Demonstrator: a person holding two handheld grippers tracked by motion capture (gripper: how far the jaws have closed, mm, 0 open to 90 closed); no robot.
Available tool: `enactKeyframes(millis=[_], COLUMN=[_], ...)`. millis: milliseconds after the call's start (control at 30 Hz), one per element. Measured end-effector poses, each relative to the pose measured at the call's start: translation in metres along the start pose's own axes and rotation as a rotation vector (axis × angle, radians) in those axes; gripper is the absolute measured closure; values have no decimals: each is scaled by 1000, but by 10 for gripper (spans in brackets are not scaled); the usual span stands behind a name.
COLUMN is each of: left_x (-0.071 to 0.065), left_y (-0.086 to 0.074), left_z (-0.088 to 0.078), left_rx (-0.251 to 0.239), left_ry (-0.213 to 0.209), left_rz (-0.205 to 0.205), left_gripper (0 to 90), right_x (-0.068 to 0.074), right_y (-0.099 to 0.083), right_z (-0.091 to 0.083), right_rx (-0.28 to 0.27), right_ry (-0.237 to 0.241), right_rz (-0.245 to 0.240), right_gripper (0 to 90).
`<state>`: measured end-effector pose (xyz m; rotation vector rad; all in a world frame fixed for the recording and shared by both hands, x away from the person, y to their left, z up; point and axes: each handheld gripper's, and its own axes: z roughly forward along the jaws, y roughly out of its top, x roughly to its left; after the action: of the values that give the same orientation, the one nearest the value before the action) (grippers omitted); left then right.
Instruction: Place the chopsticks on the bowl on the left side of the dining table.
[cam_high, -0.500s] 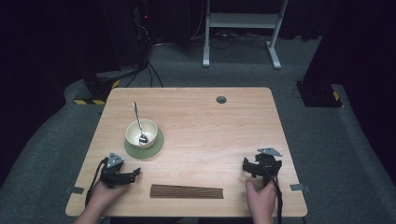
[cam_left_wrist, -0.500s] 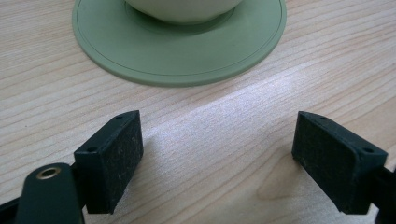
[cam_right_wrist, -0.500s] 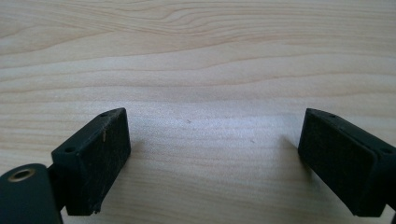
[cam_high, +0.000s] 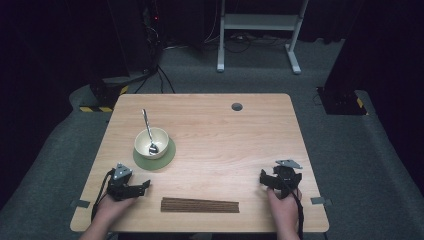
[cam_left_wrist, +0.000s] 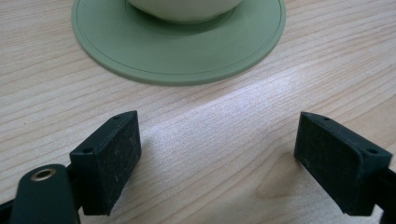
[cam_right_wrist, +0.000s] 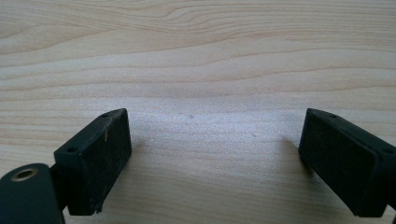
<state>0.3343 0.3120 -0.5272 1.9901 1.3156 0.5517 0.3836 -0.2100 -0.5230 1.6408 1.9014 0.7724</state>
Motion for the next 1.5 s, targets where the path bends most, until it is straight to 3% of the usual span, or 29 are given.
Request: enactKeyframes(millis=[100, 333, 533, 800, 1067, 1167, 1300, 1500], left_x=[0, -2, -6, -23, -32, -40, -49, -59], left_y=[0, 1, 6, 12, 20, 22, 26, 26], left_z=[0, -5, -13, -16, -19, -20, -18, -14], left_rx=[0, 5, -42, -51, -47, -52, -41, -25], left_ry=[5, -42, -72, -110, -135, -149, -206, -230], left_rz=[3, 24, 25, 70, 84, 108, 118, 141], left_gripper=[146, 146, 152, 152, 166, 166, 155, 167], right_x=[0, 0, 5, 10, 9, 9, 9, 9], right_y=[-1, -2, -3, -7, -11, -12, -13, -13], right_z=[-1, -3, -8, -14, -14, -13, -13, -13], right_rx=[1, -1, -3, 1, 11, 6, 0, 2], right_ry=[6, 11, 28, 59, 58, 54, 55, 58], right_rz=[-9, -23, -30, -51, -55, -59, -63, -60], right_gripper=[90, 99, 100, 99, 99, 98, 96, 96])
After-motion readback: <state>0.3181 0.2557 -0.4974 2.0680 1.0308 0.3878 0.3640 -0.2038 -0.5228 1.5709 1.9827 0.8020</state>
